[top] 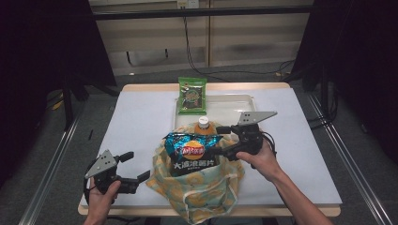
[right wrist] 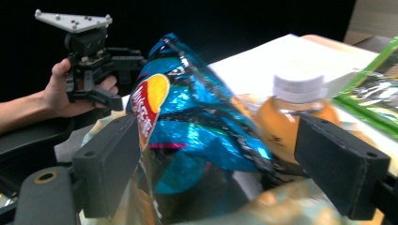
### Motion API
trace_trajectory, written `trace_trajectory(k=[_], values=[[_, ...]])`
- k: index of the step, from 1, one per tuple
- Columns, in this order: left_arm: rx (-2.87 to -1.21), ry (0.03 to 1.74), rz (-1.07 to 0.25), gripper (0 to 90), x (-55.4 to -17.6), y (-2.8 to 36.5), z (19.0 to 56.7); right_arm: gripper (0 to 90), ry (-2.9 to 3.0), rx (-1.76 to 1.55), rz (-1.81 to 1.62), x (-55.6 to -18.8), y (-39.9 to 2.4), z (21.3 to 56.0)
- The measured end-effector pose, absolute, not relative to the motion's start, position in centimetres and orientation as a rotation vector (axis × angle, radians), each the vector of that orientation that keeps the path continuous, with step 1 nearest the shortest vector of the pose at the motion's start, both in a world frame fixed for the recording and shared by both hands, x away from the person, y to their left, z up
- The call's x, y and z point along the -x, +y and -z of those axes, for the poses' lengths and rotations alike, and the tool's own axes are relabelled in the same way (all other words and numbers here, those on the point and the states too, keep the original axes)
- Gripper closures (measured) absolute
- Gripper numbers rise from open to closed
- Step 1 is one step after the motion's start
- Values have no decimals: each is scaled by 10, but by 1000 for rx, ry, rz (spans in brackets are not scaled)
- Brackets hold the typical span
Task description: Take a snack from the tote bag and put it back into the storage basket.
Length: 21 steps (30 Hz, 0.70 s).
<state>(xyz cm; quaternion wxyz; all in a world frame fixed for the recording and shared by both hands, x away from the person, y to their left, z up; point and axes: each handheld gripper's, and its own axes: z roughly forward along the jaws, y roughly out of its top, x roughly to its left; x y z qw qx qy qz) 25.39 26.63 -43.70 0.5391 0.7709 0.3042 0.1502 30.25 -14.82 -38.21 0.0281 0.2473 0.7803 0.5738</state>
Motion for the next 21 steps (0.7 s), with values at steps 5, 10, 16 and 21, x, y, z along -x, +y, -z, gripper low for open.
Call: trace_trajectory(k=[5,10,16,21], values=[[-1842,721,-371,48,-253,267,436,175,2451,-756,-1772,-303,-139,388],[-1834,727,-373,48,-253,267,435,194,2489,-754,-1760,-303,-133,392],[-1837,725,-373,48,-253,268,435,307,2495,-771,-1752,-304,-130,393],[-1837,721,-369,48,-253,268,435,478,2496,-765,-1764,-304,-131,394]])
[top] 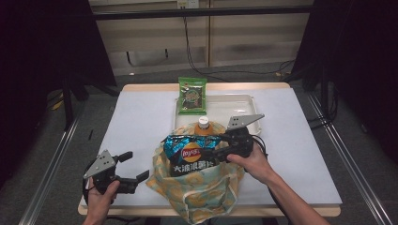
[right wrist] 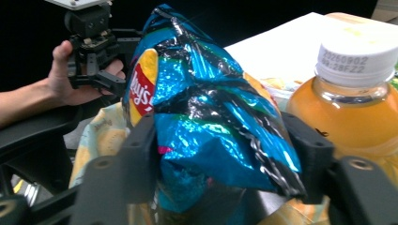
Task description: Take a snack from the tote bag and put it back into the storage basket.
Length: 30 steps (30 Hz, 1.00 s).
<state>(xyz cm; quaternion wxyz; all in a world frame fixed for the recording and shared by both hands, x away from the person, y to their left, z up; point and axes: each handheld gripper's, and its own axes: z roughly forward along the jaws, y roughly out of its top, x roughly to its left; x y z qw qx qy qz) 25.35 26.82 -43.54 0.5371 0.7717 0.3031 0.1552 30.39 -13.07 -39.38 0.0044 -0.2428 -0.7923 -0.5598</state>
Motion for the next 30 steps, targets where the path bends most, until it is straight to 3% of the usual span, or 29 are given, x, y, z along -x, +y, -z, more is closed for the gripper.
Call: trace_trajectory(k=[14,30], values=[[-1839,723,-369,48,-253,268,435,700,-2443,707,1780,-299,-127,393],[-1834,721,-357,47,-253,268,435,755,-2402,674,1819,-291,-123,381]])
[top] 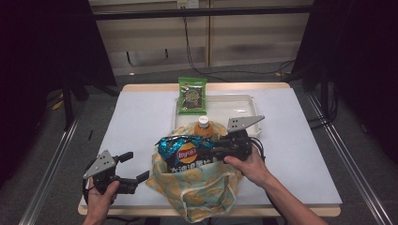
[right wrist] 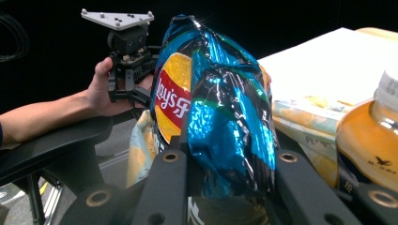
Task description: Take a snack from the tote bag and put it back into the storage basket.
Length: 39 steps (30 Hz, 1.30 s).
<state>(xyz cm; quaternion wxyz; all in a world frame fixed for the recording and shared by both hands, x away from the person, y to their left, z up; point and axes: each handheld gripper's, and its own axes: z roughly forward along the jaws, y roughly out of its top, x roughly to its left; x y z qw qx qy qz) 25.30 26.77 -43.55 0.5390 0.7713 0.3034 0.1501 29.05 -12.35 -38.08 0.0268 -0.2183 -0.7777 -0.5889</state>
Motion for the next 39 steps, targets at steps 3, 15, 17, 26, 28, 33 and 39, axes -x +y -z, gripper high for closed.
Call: trace_trajectory(k=[3,15,17,26,28,33,39], values=[[-1827,714,-343,47,-253,267,436,757,-2401,669,1831,-290,-125,378],[-1827,720,-338,47,-254,268,436,759,-2385,667,1880,-288,-131,365],[-1828,714,-338,47,-254,268,437,759,-2378,670,1890,-288,-133,363],[-1822,716,-332,47,-254,268,437,762,-2377,687,1938,-287,-142,352],[-1823,716,-333,47,-254,268,437,762,-2374,688,1942,-287,-143,351],[-1823,715,-333,47,-255,268,437,762,-2372,683,1960,-285,-143,346],[-1823,722,-330,48,-254,266,437,763,-2375,665,1994,-281,-145,339]])
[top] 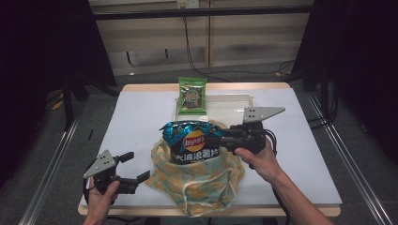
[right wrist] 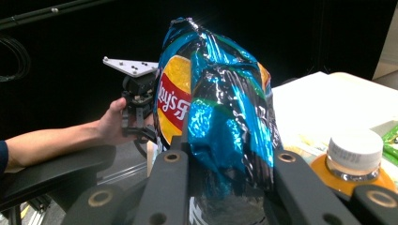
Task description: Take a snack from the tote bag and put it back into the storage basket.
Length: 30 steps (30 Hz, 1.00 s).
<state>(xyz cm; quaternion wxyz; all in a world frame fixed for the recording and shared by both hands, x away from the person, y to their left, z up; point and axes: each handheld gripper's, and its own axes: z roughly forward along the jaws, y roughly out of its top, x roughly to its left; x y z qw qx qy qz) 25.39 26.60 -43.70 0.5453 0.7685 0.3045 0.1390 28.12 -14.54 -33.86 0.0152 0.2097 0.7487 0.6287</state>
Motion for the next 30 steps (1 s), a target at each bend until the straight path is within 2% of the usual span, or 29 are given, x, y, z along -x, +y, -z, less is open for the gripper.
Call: trace_trajectory(k=[7,13,17,19,23,24,26,30], values=[[-1813,683,-305,57,-253,259,435,762,2312,-647,-1962,-279,-146,333],[-1803,614,-287,106,-253,244,429,763,2294,-645,-1975,-278,-146,329],[-1776,568,-314,208,-253,235,419,763,2309,-637,-1972,-278,-142,330],[-1763,553,-309,298,-251,230,418,763,2313,-635,-1972,-278,-141,330],[-1829,490,-308,353,-249,216,419,762,2316,-633,-1970,-279,-140,328],[-1823,471,-260,388,-249,214,420,763,2318,-630,-1966,-280,-139,328],[-1854,476,-275,497,-248,213,421,763,2316,-632,-1959,-280,-140,326],[-1880,446,-189,781,-251,213,424,764,2310,-624,-1962,-281,-140,322]])
